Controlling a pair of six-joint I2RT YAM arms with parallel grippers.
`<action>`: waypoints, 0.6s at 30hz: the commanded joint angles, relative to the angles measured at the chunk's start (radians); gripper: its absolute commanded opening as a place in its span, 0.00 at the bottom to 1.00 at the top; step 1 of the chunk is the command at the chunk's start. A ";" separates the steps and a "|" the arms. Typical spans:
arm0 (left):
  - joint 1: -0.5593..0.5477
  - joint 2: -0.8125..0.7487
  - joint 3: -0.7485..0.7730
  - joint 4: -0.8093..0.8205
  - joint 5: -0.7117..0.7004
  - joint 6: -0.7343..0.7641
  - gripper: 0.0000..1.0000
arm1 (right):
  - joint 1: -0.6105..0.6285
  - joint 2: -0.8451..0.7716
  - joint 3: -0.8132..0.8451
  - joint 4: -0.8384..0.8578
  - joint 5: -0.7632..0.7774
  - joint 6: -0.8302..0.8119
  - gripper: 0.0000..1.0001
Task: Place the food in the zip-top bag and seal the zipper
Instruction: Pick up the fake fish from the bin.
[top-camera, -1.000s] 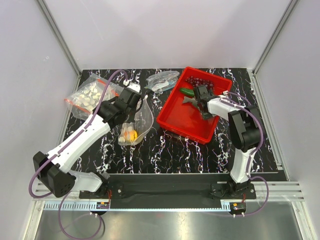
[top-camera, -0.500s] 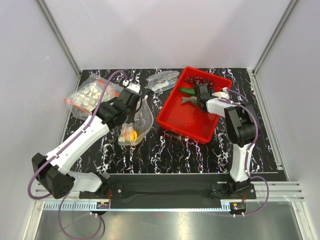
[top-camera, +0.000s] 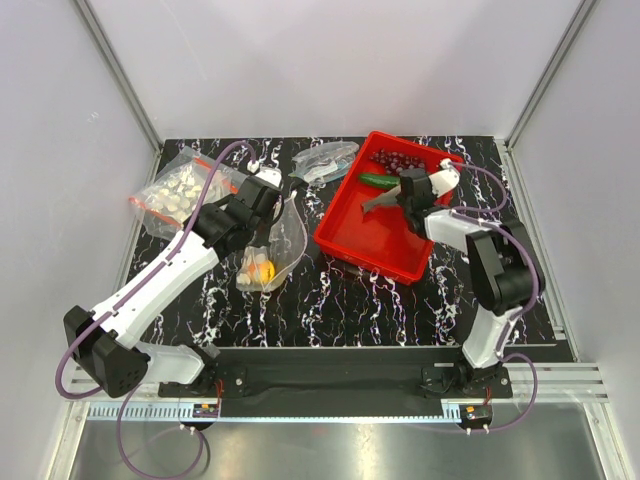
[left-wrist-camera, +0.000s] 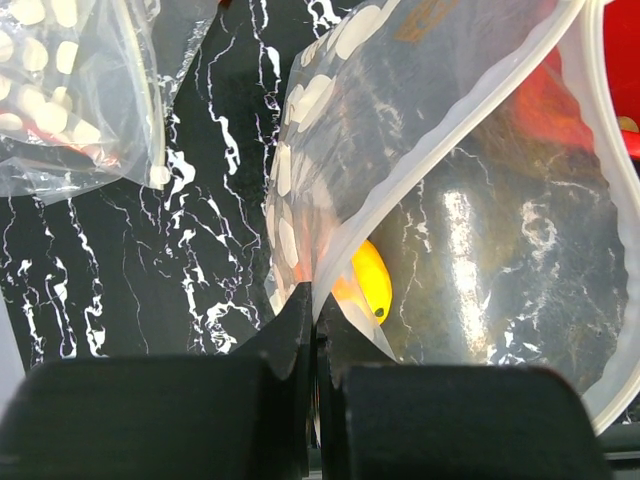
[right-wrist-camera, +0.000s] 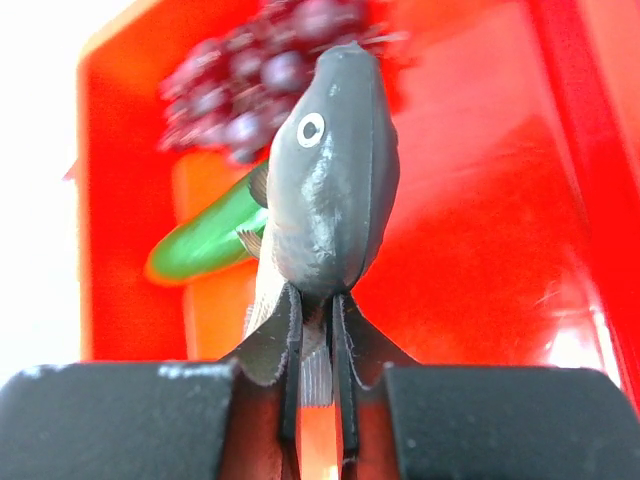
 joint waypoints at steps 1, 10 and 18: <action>0.005 -0.005 -0.001 0.037 0.039 0.024 0.00 | -0.005 -0.136 -0.042 0.124 -0.180 -0.193 0.05; 0.005 0.002 0.022 0.034 0.049 0.027 0.00 | -0.004 -0.387 -0.122 0.049 -0.479 -0.313 0.00; 0.005 -0.002 0.004 0.059 0.098 0.027 0.00 | -0.004 -0.607 -0.163 -0.029 -0.810 -0.330 0.00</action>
